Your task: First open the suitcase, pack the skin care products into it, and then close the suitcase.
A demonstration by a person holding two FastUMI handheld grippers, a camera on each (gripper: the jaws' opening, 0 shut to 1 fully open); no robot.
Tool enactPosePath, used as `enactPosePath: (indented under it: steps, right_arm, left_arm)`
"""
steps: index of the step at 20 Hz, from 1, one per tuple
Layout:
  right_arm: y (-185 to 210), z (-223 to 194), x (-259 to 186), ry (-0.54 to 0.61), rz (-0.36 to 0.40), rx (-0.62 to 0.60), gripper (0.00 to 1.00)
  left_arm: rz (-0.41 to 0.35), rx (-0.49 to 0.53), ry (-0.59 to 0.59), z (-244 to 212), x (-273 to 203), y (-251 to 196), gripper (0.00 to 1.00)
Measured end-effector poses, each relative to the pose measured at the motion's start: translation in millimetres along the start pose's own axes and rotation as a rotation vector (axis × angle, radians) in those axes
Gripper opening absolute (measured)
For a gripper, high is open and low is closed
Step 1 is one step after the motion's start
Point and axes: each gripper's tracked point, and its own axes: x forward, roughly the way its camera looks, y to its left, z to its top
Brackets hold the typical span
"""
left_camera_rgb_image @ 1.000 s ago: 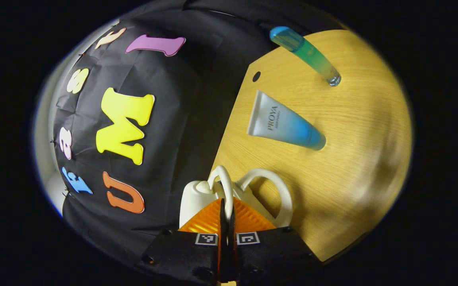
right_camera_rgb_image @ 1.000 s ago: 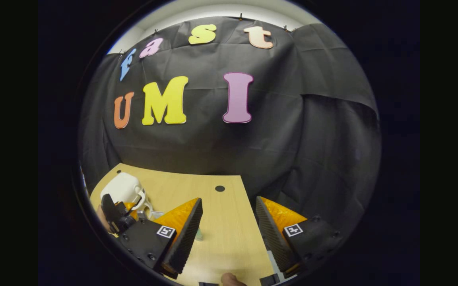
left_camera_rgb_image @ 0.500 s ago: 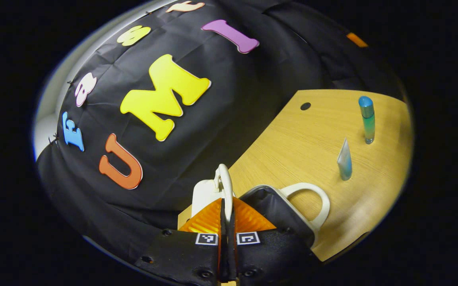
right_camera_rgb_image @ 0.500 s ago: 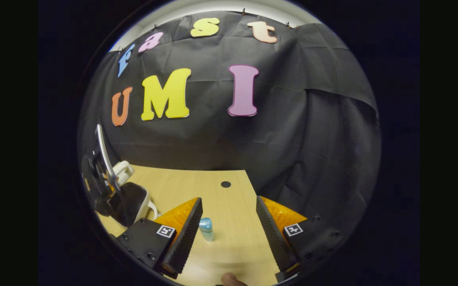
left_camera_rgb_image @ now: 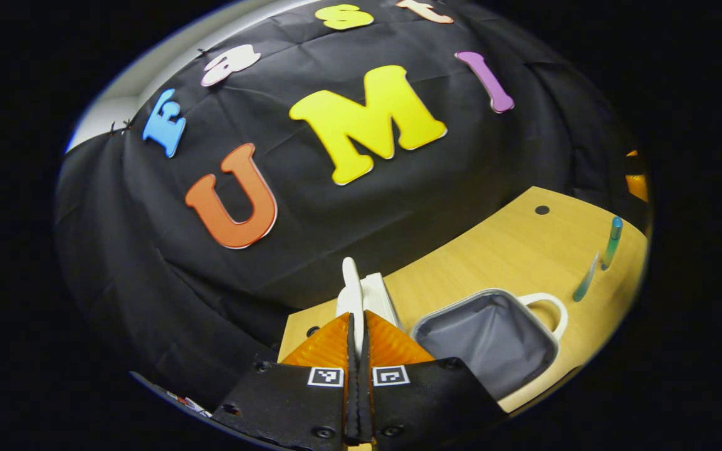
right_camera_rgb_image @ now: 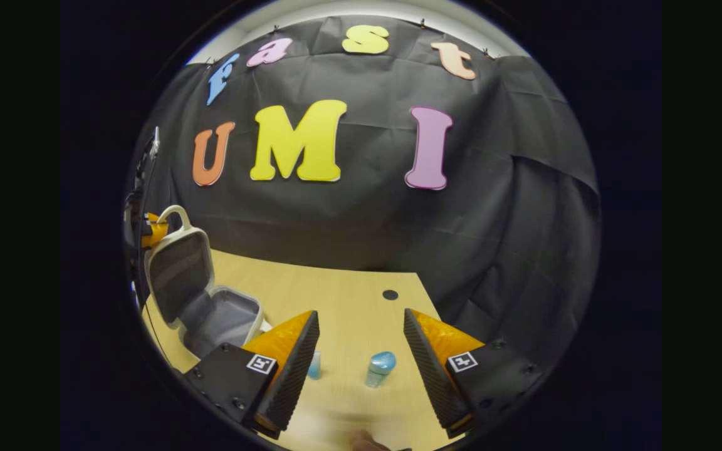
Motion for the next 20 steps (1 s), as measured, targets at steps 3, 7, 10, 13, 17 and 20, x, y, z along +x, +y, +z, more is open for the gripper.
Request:
enactPosePath:
  steps: [3,7,10,13,17,20]
  right_arm:
    - [25,7,-6,-0.034,0.009,-0.012,0.80]
    - [39,3,-12,-0.019,-0.002,-0.018,0.80]
    - [43,-6,-17,0.011,-0.017,-0.023,0.81]
    - [48,-21,-28,0.044,-0.022,-0.043,0.80]
    - [47,-38,-40,0.085,-0.045,-0.103,0.81]
    - [40,-43,-43,0.103,-0.072,-0.116,0.81]
  left_arm:
    - [0.017,-0.078,0.077,-55,20,52,0.03]
    - [-0.026,-0.169,0.190,-130,53,85,0.03]
    - [-0.046,-0.272,0.271,-180,74,82,0.03]
    - [-0.087,-0.372,0.335,-223,83,75,0.03]
    - [-0.162,-0.430,0.410,-268,102,58,0.03]
    - [-0.207,-0.469,0.463,-289,114,44,0.04]
